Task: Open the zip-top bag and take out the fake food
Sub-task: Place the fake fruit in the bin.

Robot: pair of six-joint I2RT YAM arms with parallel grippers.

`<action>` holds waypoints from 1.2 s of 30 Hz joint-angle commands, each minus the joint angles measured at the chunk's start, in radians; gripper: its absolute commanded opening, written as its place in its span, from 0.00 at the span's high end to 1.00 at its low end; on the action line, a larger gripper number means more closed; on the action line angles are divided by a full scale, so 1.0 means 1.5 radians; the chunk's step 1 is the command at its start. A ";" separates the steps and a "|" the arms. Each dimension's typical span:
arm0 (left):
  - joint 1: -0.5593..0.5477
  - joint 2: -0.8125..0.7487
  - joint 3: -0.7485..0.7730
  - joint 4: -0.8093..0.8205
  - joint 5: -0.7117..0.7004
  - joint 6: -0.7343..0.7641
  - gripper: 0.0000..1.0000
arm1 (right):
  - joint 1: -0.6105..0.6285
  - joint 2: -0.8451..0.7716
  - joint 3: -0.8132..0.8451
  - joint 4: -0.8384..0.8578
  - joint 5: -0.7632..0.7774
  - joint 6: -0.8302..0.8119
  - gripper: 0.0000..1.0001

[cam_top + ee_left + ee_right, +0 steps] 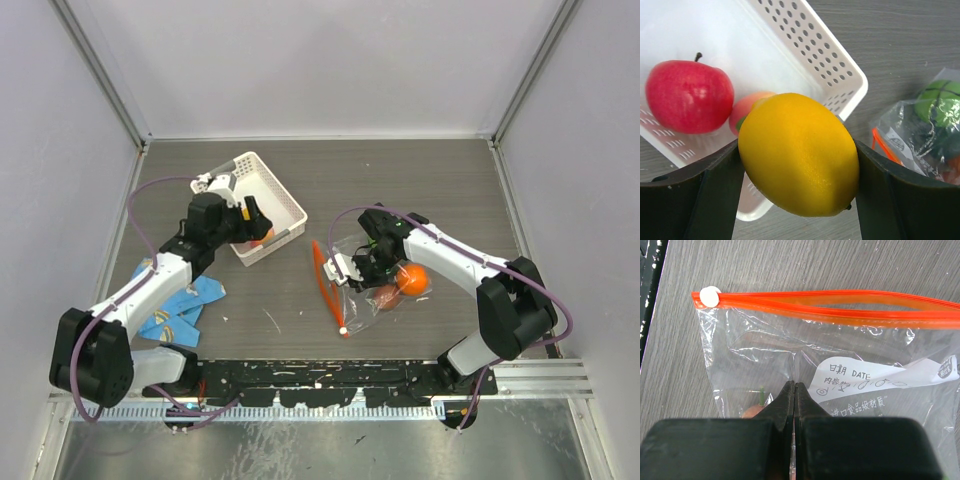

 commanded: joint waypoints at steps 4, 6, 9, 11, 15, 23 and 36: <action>0.023 0.046 0.061 0.010 -0.069 0.003 1.00 | -0.001 -0.005 0.025 -0.009 -0.015 -0.012 0.99; 0.030 0.061 0.075 0.008 -0.079 0.006 1.00 | 0.000 -0.005 0.025 -0.010 -0.013 -0.012 0.99; 0.036 0.086 0.096 0.001 -0.118 0.013 0.99 | -0.001 -0.004 0.025 -0.011 -0.013 -0.013 0.99; 0.038 0.102 0.109 -0.003 -0.147 0.022 0.98 | -0.001 -0.004 0.025 -0.011 -0.013 -0.014 0.99; 0.044 0.133 0.136 -0.015 -0.197 0.028 0.96 | -0.001 -0.003 0.025 -0.013 -0.015 -0.015 0.99; 0.046 0.202 0.211 -0.060 -0.290 0.034 0.95 | -0.001 0.002 0.026 -0.017 -0.015 -0.018 0.99; 0.046 0.328 0.353 -0.154 -0.424 0.041 0.91 | -0.001 0.005 0.027 -0.023 -0.016 -0.024 0.99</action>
